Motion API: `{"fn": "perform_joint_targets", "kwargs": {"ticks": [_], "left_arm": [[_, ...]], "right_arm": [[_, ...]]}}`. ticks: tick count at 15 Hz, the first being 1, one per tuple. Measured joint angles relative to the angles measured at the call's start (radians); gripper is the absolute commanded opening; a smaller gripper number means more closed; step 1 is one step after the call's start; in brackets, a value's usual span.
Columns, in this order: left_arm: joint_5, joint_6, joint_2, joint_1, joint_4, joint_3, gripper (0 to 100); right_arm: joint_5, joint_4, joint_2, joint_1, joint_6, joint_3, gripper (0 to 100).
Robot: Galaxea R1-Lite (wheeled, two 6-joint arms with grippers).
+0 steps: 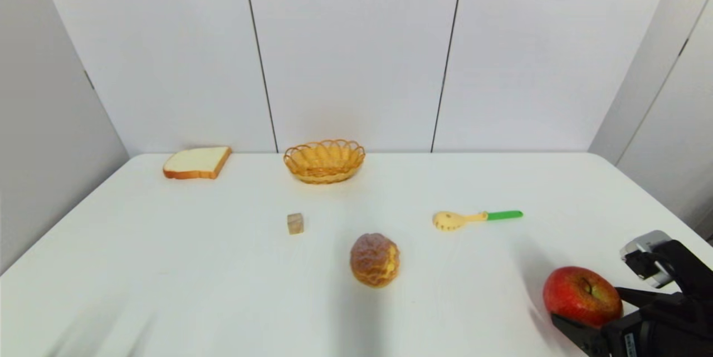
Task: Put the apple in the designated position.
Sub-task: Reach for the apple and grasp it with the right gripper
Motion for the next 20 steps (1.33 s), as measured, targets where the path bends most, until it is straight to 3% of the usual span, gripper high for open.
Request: {"fn": "perform_joint_targets", "kwargs": {"ticks": [10, 13, 17, 18, 20], "left_arm": [[0.000, 0.000, 0.000, 0.000, 0.001, 0.000, 100], [0.000, 0.000, 0.000, 0.000, 0.001, 0.000, 100], [0.000, 0.000, 0.000, 0.000, 0.001, 0.000, 100], [0.000, 0.000, 0.000, 0.000, 0.000, 0.000, 100], [0.000, 0.000, 0.000, 0.000, 0.000, 0.000, 100]], "right_arm": [[-0.008, 0.012, 0.034, 0.003, -0.016, -0.055, 100], [-0.006, 0.012, 0.046, 0.004, -0.076, -0.096, 100], [-0.009, 0.014, 0.042, -0.002, -0.082, -0.063, 100], [-0.007, 0.013, 0.039, -0.002, -0.081, -0.054, 0], [-0.007, 0.011, 0.034, -0.002, -0.077, -0.043, 0]]}}
